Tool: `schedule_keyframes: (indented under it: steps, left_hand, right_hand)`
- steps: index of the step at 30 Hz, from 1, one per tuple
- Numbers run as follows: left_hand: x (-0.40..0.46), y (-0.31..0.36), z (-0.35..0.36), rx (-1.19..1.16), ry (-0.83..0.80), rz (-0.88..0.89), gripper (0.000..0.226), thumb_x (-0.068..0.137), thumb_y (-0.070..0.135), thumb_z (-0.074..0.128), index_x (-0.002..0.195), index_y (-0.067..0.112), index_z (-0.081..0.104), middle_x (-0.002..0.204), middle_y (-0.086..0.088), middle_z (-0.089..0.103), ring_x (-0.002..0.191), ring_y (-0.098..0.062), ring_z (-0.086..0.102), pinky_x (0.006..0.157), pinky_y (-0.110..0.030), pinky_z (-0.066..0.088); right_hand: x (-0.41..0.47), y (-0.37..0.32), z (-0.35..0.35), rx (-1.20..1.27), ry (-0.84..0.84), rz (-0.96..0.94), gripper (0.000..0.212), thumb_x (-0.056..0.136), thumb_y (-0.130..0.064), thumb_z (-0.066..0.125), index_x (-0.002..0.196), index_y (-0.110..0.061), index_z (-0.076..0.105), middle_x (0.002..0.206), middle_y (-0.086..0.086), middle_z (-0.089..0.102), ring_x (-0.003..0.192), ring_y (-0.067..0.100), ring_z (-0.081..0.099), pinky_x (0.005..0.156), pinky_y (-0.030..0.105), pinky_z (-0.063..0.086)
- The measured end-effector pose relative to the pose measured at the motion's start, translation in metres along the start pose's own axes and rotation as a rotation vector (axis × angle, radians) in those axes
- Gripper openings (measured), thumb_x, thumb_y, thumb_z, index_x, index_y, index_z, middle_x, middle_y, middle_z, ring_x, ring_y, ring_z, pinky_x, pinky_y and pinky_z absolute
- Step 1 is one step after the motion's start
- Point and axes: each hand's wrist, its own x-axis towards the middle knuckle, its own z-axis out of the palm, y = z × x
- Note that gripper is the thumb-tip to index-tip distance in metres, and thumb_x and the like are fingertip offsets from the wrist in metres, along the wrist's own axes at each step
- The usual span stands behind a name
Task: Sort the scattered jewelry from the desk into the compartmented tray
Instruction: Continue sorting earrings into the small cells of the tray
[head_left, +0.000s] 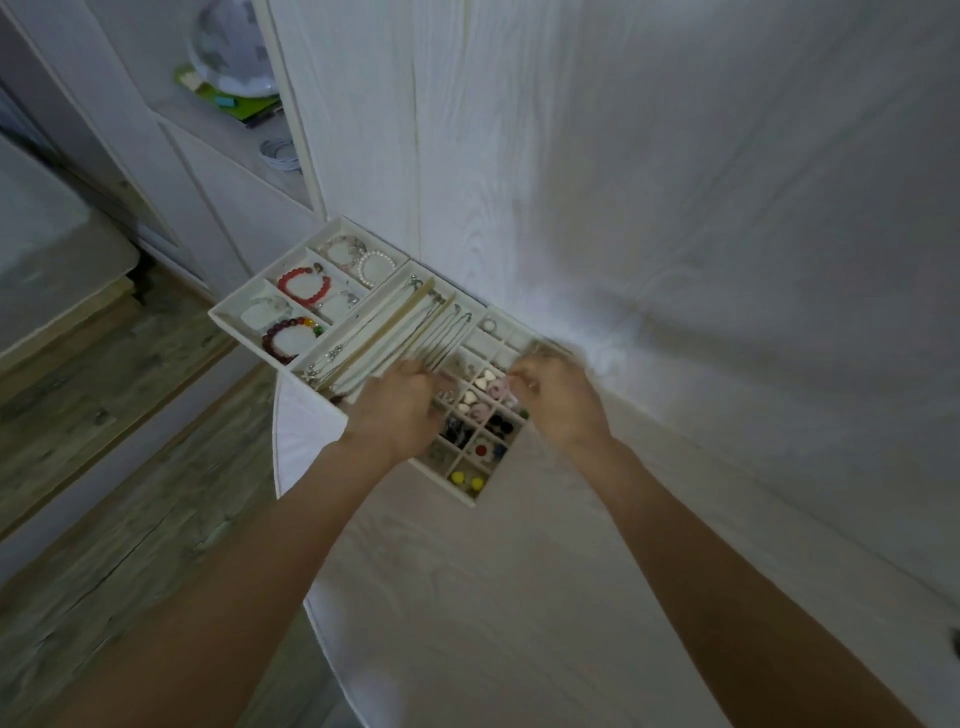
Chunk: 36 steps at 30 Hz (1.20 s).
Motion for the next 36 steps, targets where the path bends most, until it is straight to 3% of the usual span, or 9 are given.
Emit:
schedule_keyframes:
  steps: [4, 8, 12, 17, 20, 26, 32, 36]
  left_hand:
    - [-0.022, 0.047, 0.006, -0.135, 0.027, 0.074, 0.027, 0.091, 0.022, 0.053, 0.116, 0.019, 0.064, 0.122, -0.006, 0.057, 0.103, -0.024, 0.056, 0.083, -0.033, 0.048]
    - [-0.046, 0.095, 0.020, -0.187, 0.022, 0.145, 0.031, 0.093, 0.017, 0.050, 0.123, 0.014, 0.061, 0.129, -0.010, 0.055, 0.113, -0.028, 0.054, 0.092, -0.038, 0.046]
    - [-0.073, 0.137, 0.046, -0.228, -0.033, 0.184, 0.033, 0.095, 0.014, 0.047, 0.126, 0.012, 0.057, 0.127, -0.010, 0.053, 0.113, -0.027, 0.054, 0.094, -0.039, 0.045]
    - [-0.131, 0.201, 0.100, -0.235, -0.091, 0.214, 0.033, 0.096, 0.015, 0.046, 0.128, 0.013, 0.055, 0.130, -0.008, 0.051, 0.118, -0.026, 0.052, 0.100, -0.036, 0.040]
    - [-0.161, 0.223, 0.133, -0.217, -0.130, 0.211, 0.032, 0.096, 0.015, 0.047, 0.126, 0.015, 0.056, 0.129, -0.007, 0.052, 0.117, -0.025, 0.052, 0.100, -0.039, 0.039]
    - [-0.196, 0.247, 0.181, -0.189, -0.234, 0.188, 0.031, 0.092, 0.022, 0.057, 0.122, 0.017, 0.059, 0.125, -0.005, 0.054, 0.117, -0.024, 0.050, 0.098, -0.036, 0.040]
    - [-0.202, 0.255, 0.204, -0.288, -0.221, 0.089, 0.032, 0.083, 0.020, 0.068, 0.114, 0.013, 0.065, 0.110, -0.009, 0.054, 0.102, -0.024, 0.055, 0.084, -0.020, 0.037]
    - [-0.202, 0.261, 0.208, -0.294, -0.185, 0.105, 0.024, 0.081, 0.016, 0.068, 0.104, 0.013, 0.067, 0.094, -0.002, 0.047, 0.087, -0.018, 0.053, 0.079, -0.020, 0.038]
  right_hand:
    - [-0.063, 0.032, -0.033, 0.022, -0.009, 0.112, 0.021, 0.094, -0.021, 0.054, 0.107, -0.013, 0.069, 0.108, 0.008, 0.065, 0.093, 0.020, 0.062, 0.084, 0.029, 0.048]
    - [-0.125, 0.073, -0.054, 0.094, -0.025, 0.193, 0.026, 0.095, -0.018, 0.054, 0.118, -0.013, 0.064, 0.119, 0.008, 0.062, 0.109, 0.020, 0.059, 0.091, 0.023, 0.039]
    - [-0.186, 0.113, -0.061, 0.077, -0.117, 0.239, 0.037, 0.099, -0.021, 0.046, 0.136, -0.019, 0.049, 0.140, 0.004, 0.047, 0.129, 0.019, 0.044, 0.101, 0.021, 0.029]
    - [-0.278, 0.174, -0.052, 0.089, -0.228, 0.250, 0.042, 0.101, -0.017, 0.041, 0.142, -0.024, 0.040, 0.150, -0.002, 0.034, 0.138, 0.015, 0.032, 0.113, 0.028, 0.024]
    - [-0.318, 0.196, -0.043, 0.089, -0.249, 0.243, 0.044, 0.099, -0.010, 0.040, 0.141, -0.021, 0.042, 0.149, -0.001, 0.036, 0.136, 0.016, 0.034, 0.114, 0.029, 0.026]
    - [-0.358, 0.215, -0.029, 0.125, -0.239, 0.189, 0.046, 0.090, -0.002, 0.055, 0.132, -0.019, 0.052, 0.140, 0.004, 0.041, 0.131, 0.017, 0.036, 0.098, 0.013, 0.024]
    - [-0.357, 0.202, -0.014, 0.188, -0.175, 0.206, 0.033, 0.083, -0.011, 0.068, 0.115, -0.014, 0.062, 0.109, 0.000, 0.042, 0.112, 0.017, 0.046, 0.094, 0.024, 0.037]
    - [-0.351, 0.198, -0.005, 0.130, -0.138, 0.200, 0.020, 0.085, -0.007, 0.064, 0.104, -0.008, 0.058, 0.105, 0.001, 0.039, 0.101, 0.023, 0.051, 0.090, 0.033, 0.045]
